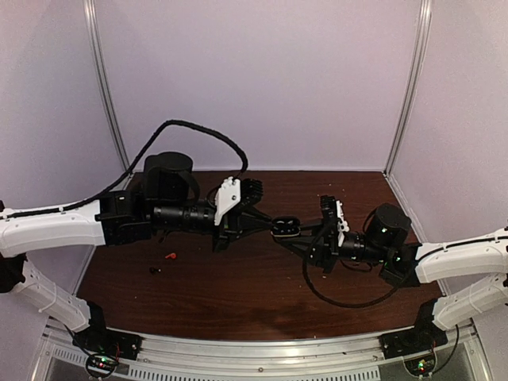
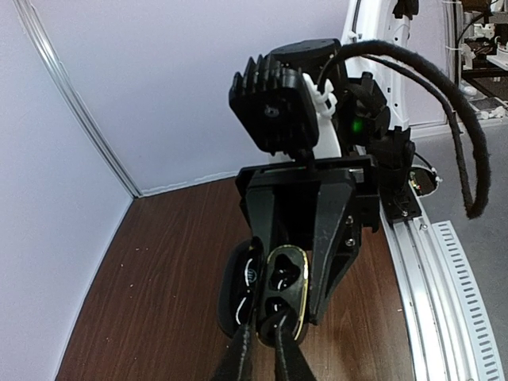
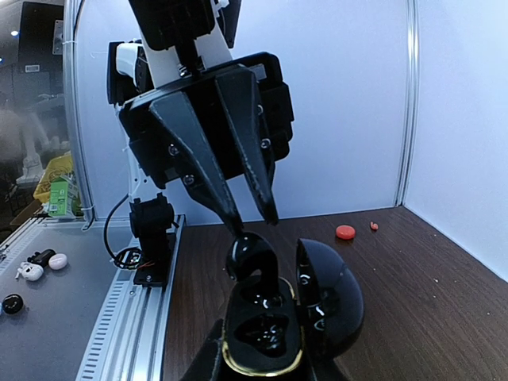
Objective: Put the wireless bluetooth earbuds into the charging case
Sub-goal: Adjust the left earbud in the left side groove of the charging case.
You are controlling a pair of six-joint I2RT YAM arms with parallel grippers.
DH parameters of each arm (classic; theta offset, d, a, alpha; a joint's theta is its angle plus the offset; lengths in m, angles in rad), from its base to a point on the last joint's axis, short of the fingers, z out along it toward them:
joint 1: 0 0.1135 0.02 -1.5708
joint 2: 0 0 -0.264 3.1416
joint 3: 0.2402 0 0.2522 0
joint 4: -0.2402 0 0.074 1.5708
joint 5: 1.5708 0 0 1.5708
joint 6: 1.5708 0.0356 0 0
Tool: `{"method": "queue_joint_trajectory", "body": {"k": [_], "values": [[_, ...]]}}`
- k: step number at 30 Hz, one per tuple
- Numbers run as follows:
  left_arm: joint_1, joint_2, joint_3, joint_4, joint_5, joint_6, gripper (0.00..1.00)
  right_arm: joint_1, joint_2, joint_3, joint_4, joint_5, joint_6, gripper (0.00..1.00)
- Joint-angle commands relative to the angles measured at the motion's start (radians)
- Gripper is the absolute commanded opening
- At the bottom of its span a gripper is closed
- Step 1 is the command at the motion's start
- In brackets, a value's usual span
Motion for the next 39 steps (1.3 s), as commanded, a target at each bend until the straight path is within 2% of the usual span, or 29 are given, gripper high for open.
{"method": "queue_joint_trajectory", "body": {"k": [1, 14, 21, 26, 31, 39], "values": [[-0.002, 0.021, 0.040, 0.038, -0.017, -0.011, 0.12, 0.001, 0.000, 0.027, 0.011, -0.005, 0.004, 0.00], [-0.003, 0.050, 0.039, 0.007, -0.073, -0.012, 0.10, 0.001, 0.000, 0.027, 0.021, 0.000, 0.011, 0.00], [-0.003, -0.031, -0.008, 0.005, -0.144, -0.015, 0.19, 0.001, -0.007, 0.014, 0.031, -0.003, 0.018, 0.00], [-0.003, -0.078, -0.012, -0.073, -0.059, 0.083, 0.23, 0.001, -0.011, 0.007, 0.025, -0.010, 0.018, 0.00], [-0.011, -0.045, 0.051, -0.150, 0.019, 0.131, 0.22, 0.001, 0.001, 0.014, 0.020, -0.029, 0.026, 0.00], [-0.047, 0.004, 0.117, -0.149, -0.001, 0.151, 0.18, 0.000, 0.009, 0.027, -0.006, -0.035, 0.027, 0.00]]}}
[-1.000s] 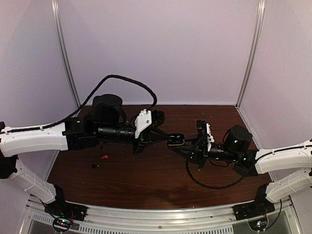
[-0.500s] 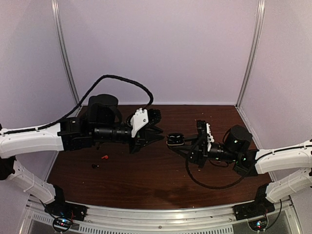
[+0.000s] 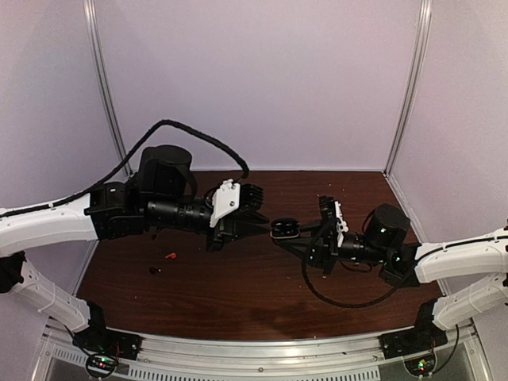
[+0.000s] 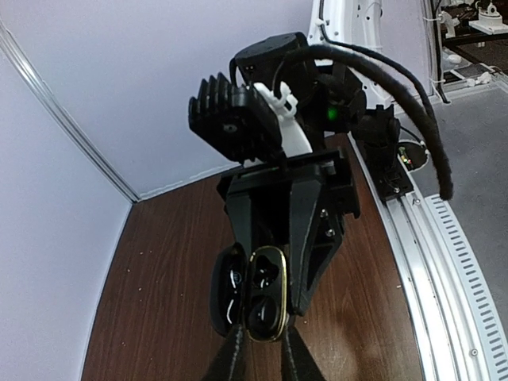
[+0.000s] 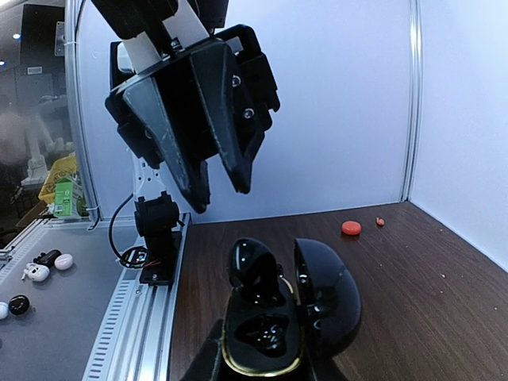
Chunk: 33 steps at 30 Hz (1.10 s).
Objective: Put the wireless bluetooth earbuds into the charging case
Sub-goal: Adjust the left earbud in the left side groove of the charging case.
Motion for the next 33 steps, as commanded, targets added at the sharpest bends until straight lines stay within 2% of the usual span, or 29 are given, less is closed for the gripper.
{"method": "queue_joint_trajectory", "body": {"k": [1, 8, 15, 27, 30, 33], "values": [[-0.032, 0.030, 0.056, 0.012, 0.005, 0.029, 0.17, 0.001, 0.007, 0.030, -0.006, -0.015, 0.008, 0.00], [-0.046, 0.062, 0.070, 0.021, -0.025, 0.038, 0.15, 0.001, 0.015, 0.037, -0.005, -0.028, 0.009, 0.00], [-0.047, 0.100, 0.082, 0.020, -0.118, 0.039, 0.11, 0.003, 0.007, 0.036, -0.007, -0.036, 0.009, 0.00], [-0.047, 0.107, 0.079, 0.025, -0.147, 0.038, 0.09, 0.002, -0.003, 0.030, -0.001, -0.031, 0.009, 0.00], [-0.046, 0.059, 0.051, 0.065, -0.130, 0.008, 0.14, 0.001, -0.009, 0.015, 0.003, 0.011, 0.002, 0.00], [-0.043, 0.003, 0.010, 0.125, -0.163, -0.069, 0.29, -0.012, -0.014, -0.002, 0.022, 0.042, 0.016, 0.00]]}}
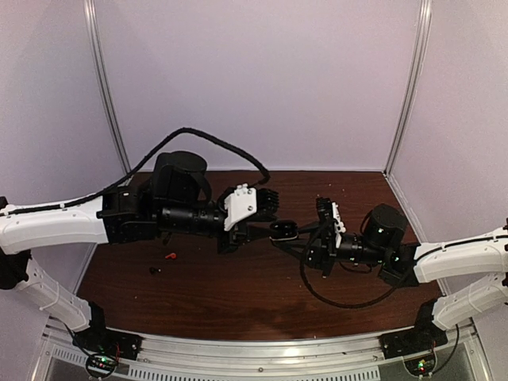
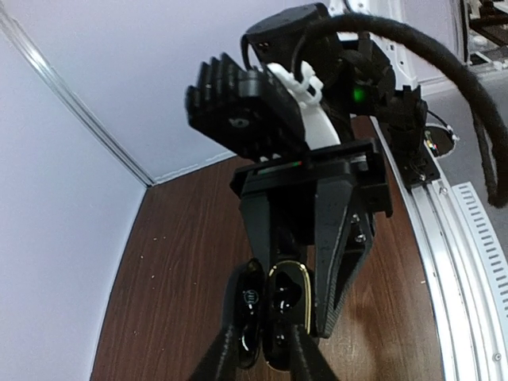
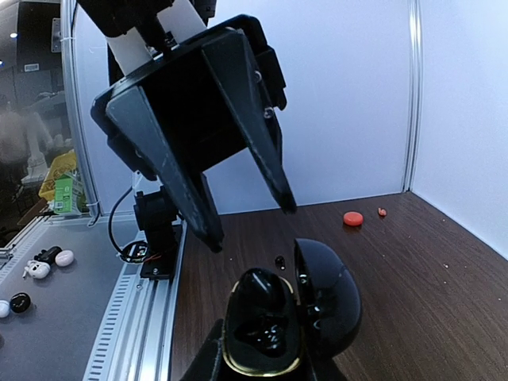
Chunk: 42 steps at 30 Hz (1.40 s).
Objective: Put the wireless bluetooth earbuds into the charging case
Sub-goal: Adjust the left earbud in the left side groove of the charging case, then move the right earbud to the center of the board.
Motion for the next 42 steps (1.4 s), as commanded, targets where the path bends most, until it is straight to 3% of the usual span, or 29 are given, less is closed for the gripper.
{"method": "queue_joint_trajectory", "body": {"k": [1, 6, 10, 16, 20, 27, 34, 42], "values": [[0.006, -0.102, -0.050, 0.123, -0.066, -0.120, 0.37, -0.019, -0.024, -0.011, 0.061, 0.051, 0.027, 0.00], [0.159, -0.134, -0.084, 0.079, -0.068, -0.409, 0.67, -0.059, -0.013, -0.038, 0.114, 0.050, 0.103, 0.00], [0.268, -0.164, -0.161, 0.022, -0.048, -0.695, 0.74, -0.083, -0.018, -0.054, 0.133, 0.050, 0.124, 0.00], [0.310, -0.214, -0.278, -0.265, -0.260, -0.974, 0.68, -0.094, -0.023, -0.056, 0.101, 0.055, 0.129, 0.00], [0.358, -0.302, -0.375, -0.468, -0.380, -1.298, 0.64, -0.094, -0.005, -0.063, 0.136, 0.056, 0.150, 0.00], [0.400, -0.424, -0.524, -0.615, -0.429, -1.763, 0.60, -0.096, 0.003, -0.063, 0.162, 0.039, 0.155, 0.00], [0.567, -0.372, -0.562, -0.617, -0.403, -1.821, 0.64, -0.096, -0.019, -0.075, 0.156, 0.044, 0.153, 0.00], [0.663, -0.090, -0.444, -0.592, -0.393, -1.753, 0.52, -0.096, -0.038, -0.074, 0.137, 0.054, 0.141, 0.00]]}}
